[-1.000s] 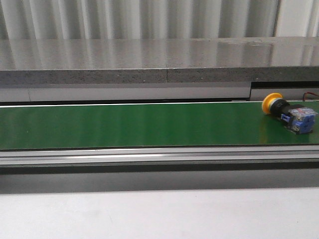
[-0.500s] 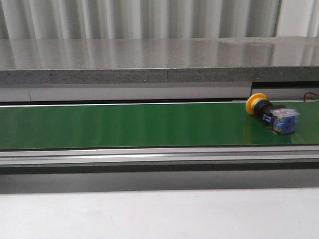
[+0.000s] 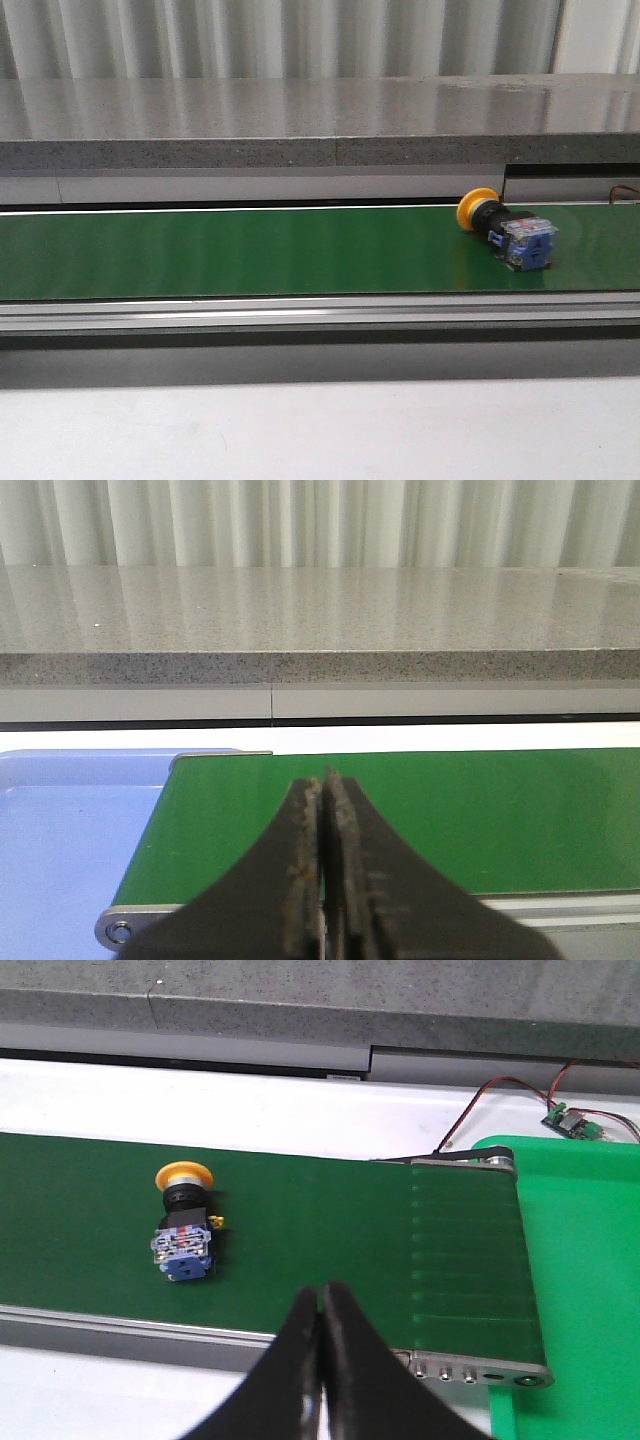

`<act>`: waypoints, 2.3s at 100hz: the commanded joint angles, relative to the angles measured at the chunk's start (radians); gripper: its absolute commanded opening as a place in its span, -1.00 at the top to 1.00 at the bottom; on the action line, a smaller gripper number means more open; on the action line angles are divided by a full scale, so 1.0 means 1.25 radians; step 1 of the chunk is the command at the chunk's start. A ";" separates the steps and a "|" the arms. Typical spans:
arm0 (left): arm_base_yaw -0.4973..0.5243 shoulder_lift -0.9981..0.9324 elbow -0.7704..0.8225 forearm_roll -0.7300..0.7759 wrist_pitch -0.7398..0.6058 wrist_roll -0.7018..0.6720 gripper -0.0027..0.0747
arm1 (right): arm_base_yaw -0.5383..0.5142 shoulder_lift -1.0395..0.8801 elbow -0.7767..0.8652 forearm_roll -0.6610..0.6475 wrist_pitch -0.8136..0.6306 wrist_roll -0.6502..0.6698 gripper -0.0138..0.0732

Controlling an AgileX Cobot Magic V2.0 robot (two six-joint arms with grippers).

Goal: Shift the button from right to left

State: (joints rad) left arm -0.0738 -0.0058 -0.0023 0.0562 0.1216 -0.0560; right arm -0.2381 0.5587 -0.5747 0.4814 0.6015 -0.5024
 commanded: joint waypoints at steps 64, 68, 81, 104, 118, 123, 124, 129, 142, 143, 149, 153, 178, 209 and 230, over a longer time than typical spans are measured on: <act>-0.006 -0.017 -0.062 -0.017 -0.132 -0.003 0.98 | -0.002 0.000 -0.021 0.023 -0.054 -0.008 0.84; -0.006 -0.007 -0.082 -0.027 -0.134 -0.003 0.98 | -0.002 0.000 -0.021 0.023 -0.054 -0.008 0.84; -0.006 0.038 -0.159 -0.045 -0.104 -0.003 0.98 | -0.002 0.000 -0.021 0.023 -0.054 -0.008 0.84; -0.006 0.200 -0.351 -0.040 0.122 -0.001 0.98 | -0.002 0.000 -0.021 0.023 -0.054 -0.008 0.84; -0.006 0.330 -0.460 -0.045 0.243 -0.001 0.98 | -0.002 0.000 -0.021 0.023 -0.054 -0.008 0.84; -0.006 0.376 -0.500 -0.049 0.293 -0.001 0.98 | -0.002 0.000 -0.021 0.023 -0.054 -0.008 0.84; -0.006 0.388 -0.505 -0.049 0.301 -0.001 0.98 | -0.002 0.000 -0.021 0.023 -0.054 -0.008 0.84; -0.006 0.432 -0.543 -0.049 0.349 -0.001 0.98 | -0.002 0.000 -0.021 0.023 -0.054 -0.008 0.84; -0.006 0.529 -0.617 -0.053 0.451 -0.001 0.98 | -0.002 0.000 -0.021 0.023 -0.054 -0.008 0.84; -0.006 0.533 -0.622 -0.054 0.460 -0.001 0.98 | -0.002 0.000 -0.021 0.023 -0.054 -0.008 0.84; -0.006 0.568 -0.637 -0.057 0.483 -0.001 0.98 | -0.002 0.000 -0.021 0.023 -0.054 -0.008 0.84; -0.006 0.583 -0.642 -0.058 0.484 -0.001 0.98 | -0.002 0.000 -0.021 0.023 -0.054 -0.008 0.84; -0.006 0.659 -0.642 -0.060 0.484 -0.001 0.98 | -0.002 0.000 -0.021 0.023 -0.054 -0.008 0.84; -0.006 0.722 -0.642 -0.062 0.480 -0.001 0.59 | -0.002 0.000 -0.021 0.023 -0.054 -0.008 0.84; -0.006 0.743 -0.642 -0.082 0.459 -0.001 -0.66 | -0.002 0.000 -0.021 0.023 -0.054 -0.008 0.84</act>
State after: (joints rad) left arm -0.0738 0.9203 -0.7676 -0.0158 0.7699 -0.0541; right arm -0.2381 0.5587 -0.5747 0.4814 0.6015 -0.5024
